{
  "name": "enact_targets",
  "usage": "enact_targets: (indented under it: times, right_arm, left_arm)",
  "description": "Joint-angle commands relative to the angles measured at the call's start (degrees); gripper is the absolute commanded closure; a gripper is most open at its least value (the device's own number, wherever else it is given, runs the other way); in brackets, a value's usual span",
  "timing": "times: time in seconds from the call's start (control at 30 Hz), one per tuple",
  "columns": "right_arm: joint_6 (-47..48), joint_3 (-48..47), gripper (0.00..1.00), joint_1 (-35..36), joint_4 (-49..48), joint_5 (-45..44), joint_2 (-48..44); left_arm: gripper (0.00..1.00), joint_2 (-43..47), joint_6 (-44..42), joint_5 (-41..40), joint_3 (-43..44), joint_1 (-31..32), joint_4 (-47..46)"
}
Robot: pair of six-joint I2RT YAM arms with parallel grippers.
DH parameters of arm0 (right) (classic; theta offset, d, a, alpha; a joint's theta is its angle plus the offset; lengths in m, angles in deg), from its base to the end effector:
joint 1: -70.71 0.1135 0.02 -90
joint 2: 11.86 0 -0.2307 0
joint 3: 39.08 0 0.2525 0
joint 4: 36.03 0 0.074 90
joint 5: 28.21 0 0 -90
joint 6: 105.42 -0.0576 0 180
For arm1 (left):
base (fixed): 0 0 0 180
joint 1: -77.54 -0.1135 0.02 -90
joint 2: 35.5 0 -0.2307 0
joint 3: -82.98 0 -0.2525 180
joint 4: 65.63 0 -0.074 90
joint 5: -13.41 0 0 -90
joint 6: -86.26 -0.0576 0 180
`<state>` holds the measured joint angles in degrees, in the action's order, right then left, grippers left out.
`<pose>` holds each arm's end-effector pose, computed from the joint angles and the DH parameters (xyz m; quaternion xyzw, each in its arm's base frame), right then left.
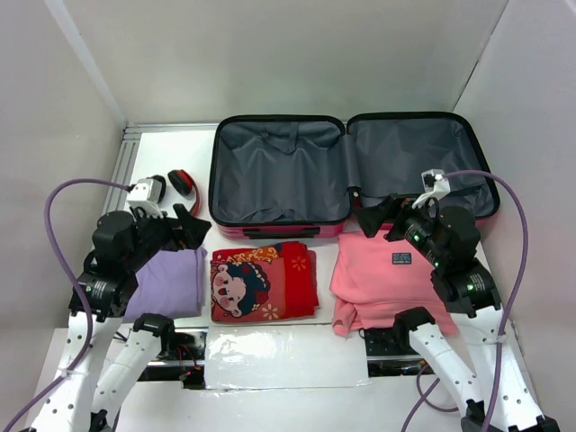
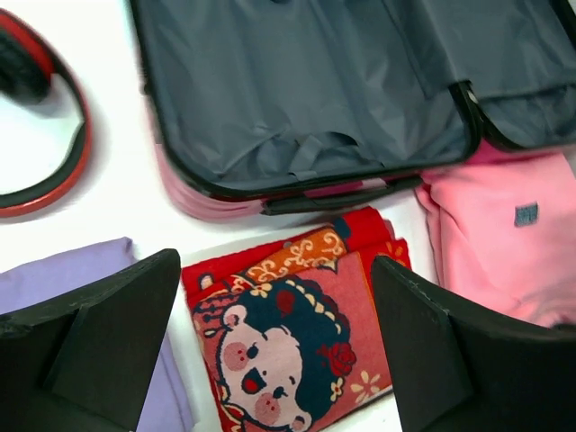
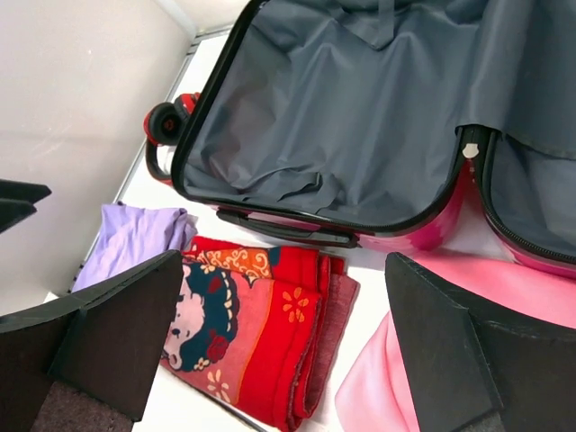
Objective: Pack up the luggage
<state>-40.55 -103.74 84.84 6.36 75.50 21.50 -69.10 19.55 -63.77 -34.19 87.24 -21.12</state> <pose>0.1621 0.0549 0.3465 -0.0020 0.7703 0.2988 0.5633 0.1691 -0.0419 0.3302 -0.0262 0.7923 -0.2563 0.5530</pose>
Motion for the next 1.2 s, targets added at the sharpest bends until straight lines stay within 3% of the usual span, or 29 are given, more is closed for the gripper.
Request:
enact_targets:
  times: [0.0, 0.07, 0.2, 0.3, 0.47, 0.67, 0.87, 1.03, 1.17]
  right_arm:
    - [-0.36, 0.82, 0.0, 0.37, -2.19, 1.23, 0.64]
    - [-0.97, 2.13, 0.0, 0.37, -1.67, 2.97, 0.65]
    - [-3.96, 6.17, 0.0, 0.37, -3.41, 8.77, 0.65]
    - [-6.86, 9.59, 0.0, 0.37, -4.91, 12.38, 1.26]
    - [-8.79, 15.92, 0.0, 0.37, -6.66, 16.6, 1.26]
    - [-14.33, 25.68, 0.03, 3.09, -14.3, 18.72, 4.6]
    - [-17.5, 30.17, 0.06, 10.63, -23.0, 15.29, 9.34]
    - [-17.5, 29.12, 0.06, 19.96, -26.97, 6.69, 19.08]
    - [-17.5, 25.35, 0.04, 25.24, -26.19, -0.78, 25.24]
  left_arm:
    - [0.0, 2.14, 3.07, -6.28, 1.63, 0.24, 0.94]
    - [0.0, 2.75, 6.5, -8.59, 2.86, 0.24, 4.72]
    - [0.0, 3.46, 5.1, 1.29, 1.55, 0.24, 5.97]
    - [0.0, 0.14, 10.79, 6.06, 1.02, 0.24, 11.23]
    - [0.0, 2.57, 17.83, 6.78, -8.98, 0.76, 14.41]
    - [0.02, 2.5, 25.23, 4.66, -13.65, 0.77, 11.18]
    - [0.06, -2.95, 26.81, 5.99, -20.33, 3.48, 1.08]
    - [0.06, -3.58, 29.89, -5.06, -24.73, 10.42, -1.84]
    - [0.06, -0.06, 31.82, -11.31, -27.98, 11.58, -3.34]
